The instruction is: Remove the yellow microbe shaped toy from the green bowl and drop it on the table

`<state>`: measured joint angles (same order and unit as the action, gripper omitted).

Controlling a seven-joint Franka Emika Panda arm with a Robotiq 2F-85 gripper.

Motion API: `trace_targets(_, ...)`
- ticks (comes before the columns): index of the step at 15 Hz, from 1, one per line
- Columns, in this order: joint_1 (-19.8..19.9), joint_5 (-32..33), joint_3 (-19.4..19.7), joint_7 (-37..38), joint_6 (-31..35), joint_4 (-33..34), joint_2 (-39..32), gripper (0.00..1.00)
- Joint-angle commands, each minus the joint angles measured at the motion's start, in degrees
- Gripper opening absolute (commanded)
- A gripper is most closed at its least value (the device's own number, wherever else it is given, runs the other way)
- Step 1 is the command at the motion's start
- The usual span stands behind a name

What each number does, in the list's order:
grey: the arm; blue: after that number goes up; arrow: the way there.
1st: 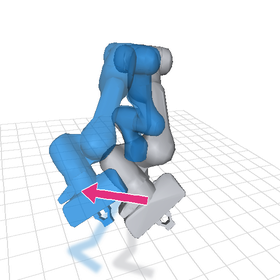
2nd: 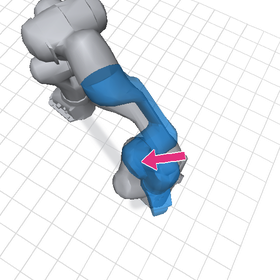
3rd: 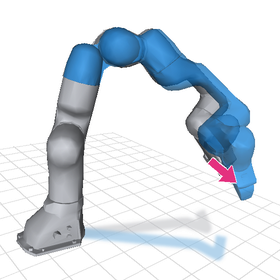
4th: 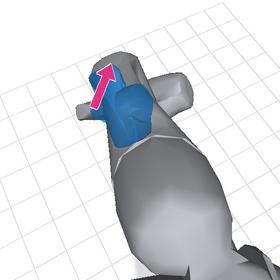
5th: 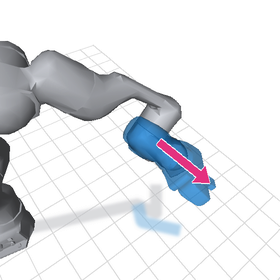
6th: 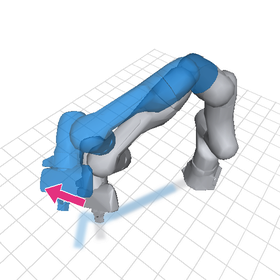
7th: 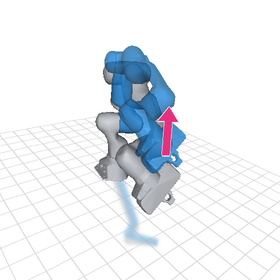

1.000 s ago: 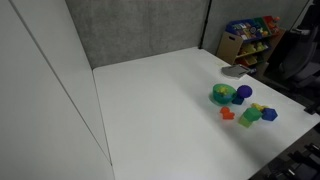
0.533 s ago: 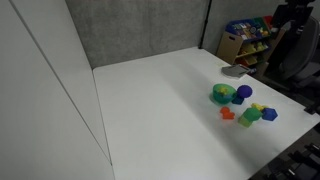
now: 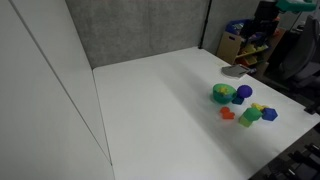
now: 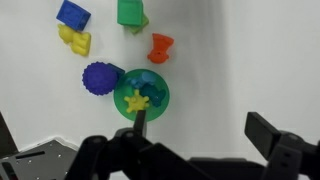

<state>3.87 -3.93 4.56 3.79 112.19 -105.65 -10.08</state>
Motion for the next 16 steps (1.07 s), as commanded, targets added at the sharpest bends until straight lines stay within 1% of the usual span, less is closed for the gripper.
trace_targets(1, -0.17, -0.2, -0.18, 3.39, 4.48, 3.57, -5.12, 1.0)
trace_targets(6, -0.1, -0.19, 0.2, 6.31, 10.48, 5.41, -11.7, 1.0)
trace_targets(8, 0.07, -0.25, 0.48, 7.35, 11.77, 6.54, -14.66, 1.0)
trace_targets(11, 0.28, 0.0, 1.27, 9.15, 12.12, 9.09, -19.86, 1.0)
trace_targets(16, 1.33, -0.52, 2.24, 10.61, 10.77, 13.67, -27.75, 1.0)
